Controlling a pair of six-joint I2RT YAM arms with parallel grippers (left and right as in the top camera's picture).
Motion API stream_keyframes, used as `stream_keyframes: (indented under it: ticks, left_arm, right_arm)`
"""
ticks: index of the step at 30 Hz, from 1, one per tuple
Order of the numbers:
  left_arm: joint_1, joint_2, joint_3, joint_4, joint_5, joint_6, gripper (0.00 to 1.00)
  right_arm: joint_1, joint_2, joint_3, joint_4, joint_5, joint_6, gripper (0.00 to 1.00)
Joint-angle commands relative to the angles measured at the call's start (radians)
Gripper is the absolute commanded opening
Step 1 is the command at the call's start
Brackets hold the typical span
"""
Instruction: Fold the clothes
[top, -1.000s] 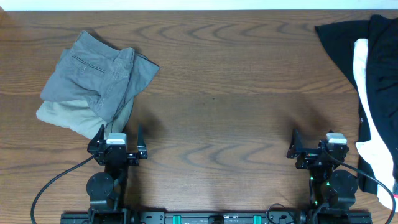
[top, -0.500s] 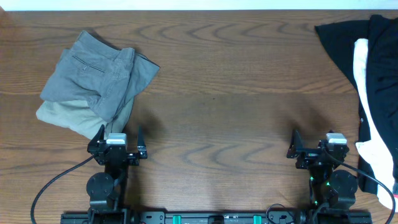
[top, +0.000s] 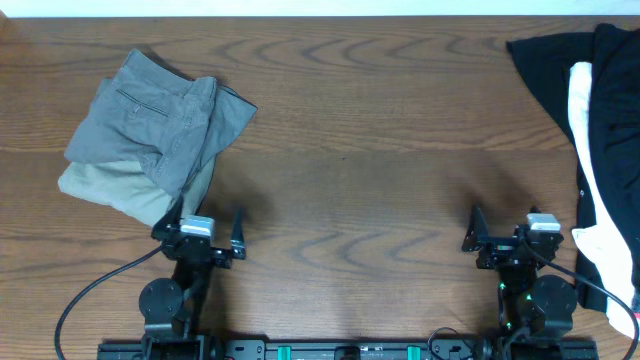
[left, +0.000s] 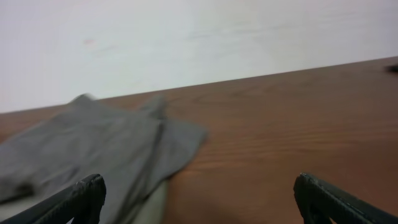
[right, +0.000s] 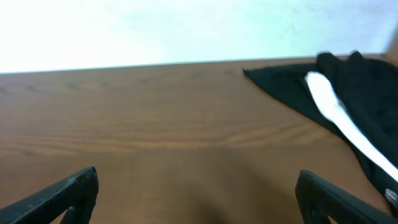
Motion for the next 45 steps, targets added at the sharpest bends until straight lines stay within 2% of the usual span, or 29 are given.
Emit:
stream_keyframes:
  ticks: [1,5,11,13,17,20,25,34,39,42,45]
  left_arm:
    - [0.003,-0.005,-0.019,-0.026,0.149,-0.028,0.98]
    - [0.003,-0.005,-0.018,-0.016,0.149,-0.033,0.98]
    - [0.003,0.005,0.014,0.054,0.145,-0.181,0.98]
    - [0.003,0.023,0.060,0.058,0.145,-0.224,0.98]
    - [0.003,0.130,0.204,0.052,0.136,-0.225,0.98]
    - [0.003,0.277,0.328,-0.006,0.134,-0.226,0.98]
    - [0.003,0.620,0.588,-0.196,0.150,-0.226,0.98]
    - [0.003,1.145,1.037,-0.602,0.149,-0.222,0.98]
    - [0.003,1.266,1.115,-0.689,0.149,-0.176,0.98]
    - [0.003,1.275,1.114,-0.705,0.153,-0.181,0.98]
    - [0.003,1.274,1.114,-0.731,0.152,-0.180,0.98]
  right_arm:
    - [0.013,-0.006,-0.001,0.002,-0.086,0.068,0.99]
    - [0.013,-0.006,-0.001,0.046,-0.112,0.181,0.99]
    - [0.013,0.010,0.006,0.312,-0.169,0.177,0.99]
    - [0.013,0.038,0.027,0.355,-0.174,0.201,0.99]
    - [0.013,0.186,0.118,0.359,-0.283,0.212,0.99]
    - [0.013,0.349,0.217,0.308,-0.311,0.211,0.99]
    - [0.012,0.699,0.457,0.131,-0.311,0.192,0.99]
    - [0.009,1.302,0.981,-0.364,-0.256,0.029,0.99]
    - [-0.014,1.480,1.154,-0.504,-0.220,0.028,0.99]
    - [-0.023,1.520,1.168,-0.486,-0.219,0.027,0.98]
    - [-0.024,1.539,1.165,-0.494,-0.119,-0.006,0.99]
